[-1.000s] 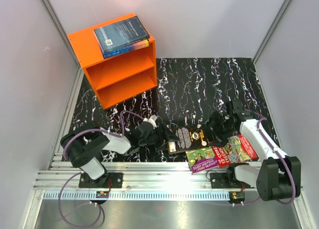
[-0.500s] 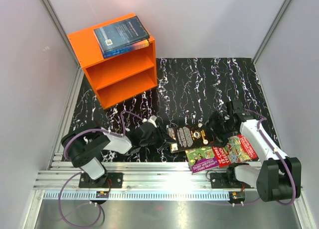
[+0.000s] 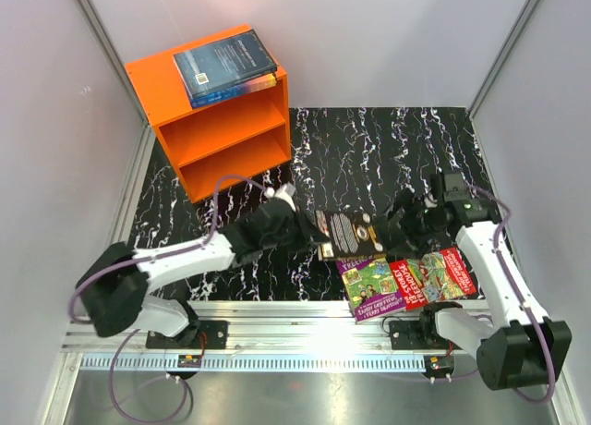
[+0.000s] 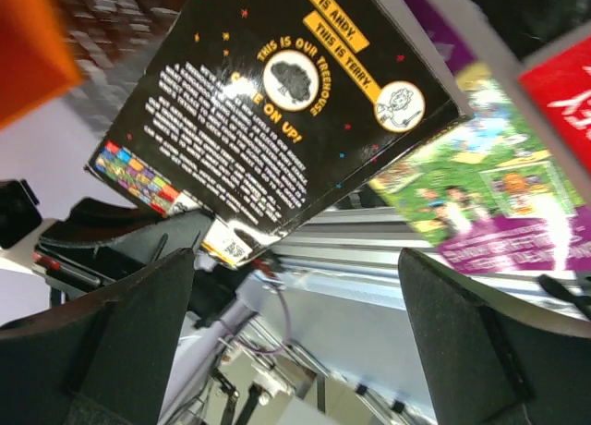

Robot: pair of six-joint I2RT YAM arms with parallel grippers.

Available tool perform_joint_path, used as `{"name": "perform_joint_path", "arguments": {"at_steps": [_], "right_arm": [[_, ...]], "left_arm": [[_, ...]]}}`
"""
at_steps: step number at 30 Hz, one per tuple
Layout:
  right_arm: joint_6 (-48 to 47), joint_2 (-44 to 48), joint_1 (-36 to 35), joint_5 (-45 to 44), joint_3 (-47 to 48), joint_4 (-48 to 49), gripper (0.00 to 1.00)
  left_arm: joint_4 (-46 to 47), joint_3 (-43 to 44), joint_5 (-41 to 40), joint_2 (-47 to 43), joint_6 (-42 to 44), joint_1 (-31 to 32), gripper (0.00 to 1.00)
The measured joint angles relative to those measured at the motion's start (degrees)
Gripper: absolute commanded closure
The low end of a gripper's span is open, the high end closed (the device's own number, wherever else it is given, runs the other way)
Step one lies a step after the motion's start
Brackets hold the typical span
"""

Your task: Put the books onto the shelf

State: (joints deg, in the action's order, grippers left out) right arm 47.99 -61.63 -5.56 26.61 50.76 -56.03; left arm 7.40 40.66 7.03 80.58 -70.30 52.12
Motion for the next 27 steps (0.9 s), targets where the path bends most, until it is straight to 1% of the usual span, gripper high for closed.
{"name": "perform_joint_path", "arguments": {"at_steps": [3, 5, 7, 9, 11, 12, 14, 17, 21, 23, 27], "right_arm": [[1.6, 1.3, 0.0, 0.0, 8.9, -1.2, 0.00], [2.5, 1.6, 0.0, 0.1, 15.2, -1.4, 0.00], [3.2, 1.5, 0.0, 0.3, 21.0, -1.2, 0.00], [3.5, 1.5, 0.0, 0.7, 23.7, -1.3, 0.00], [3.5, 1.5, 0.0, 1.2, 24.8, -1.3, 0.00], [3.7, 1.5, 0.0, 1.5, 24.6, -1.4, 0.01], [4.1, 2.0, 0.0, 1.9, 23.0, -1.3, 0.00], [4.7, 3.4, 0.0, 2.7, 19.2, -1.6, 0.00], [5.0, 5.4, 0.0, 3.1, 16.2, -3.0, 0.00], [5.0, 6.1, 0.0, 3.1, 16.1, -3.6, 0.00], [4.8, 6.8, 0.0, 3.5, 16.1, -3.8, 0.00]], "left_arm": [[-11.3, 7.6, -1.0, -6.3, 4.0, -2.6, 1.00], [-17.8, 13.7, -1.3, -9.5, 6.6, -6.2, 1.00], [-23.9, 21.4, -1.2, -10.8, 9.5, -10.9, 1.00], [-28.6, 29.5, -0.6, -10.8, 12.3, -15.5, 1.00], [-32.7, 40.5, 0.0, -9.6, 16.9, -21.5, 1.00], [-34.4, 44.3, 0.6, -8.7, 18.3, -23.9, 1.00], [-39.5, 57.2, 4.3, -4.2, 21.3, -28.5, 1.00], [-39.7, 72.3, 9.4, 3.1, 23.5, -35.1, 1.00], [-40.8, 85.0, 12.7, 9.7, 24.1, -41.5, 1.00], [-41.0, 88.4, 14.5, 11.9, 23.6, -44.6, 1.00], [-41.1, 89.4, 21.2, 15.2, 21.5, -50.1, 1.00]]}}
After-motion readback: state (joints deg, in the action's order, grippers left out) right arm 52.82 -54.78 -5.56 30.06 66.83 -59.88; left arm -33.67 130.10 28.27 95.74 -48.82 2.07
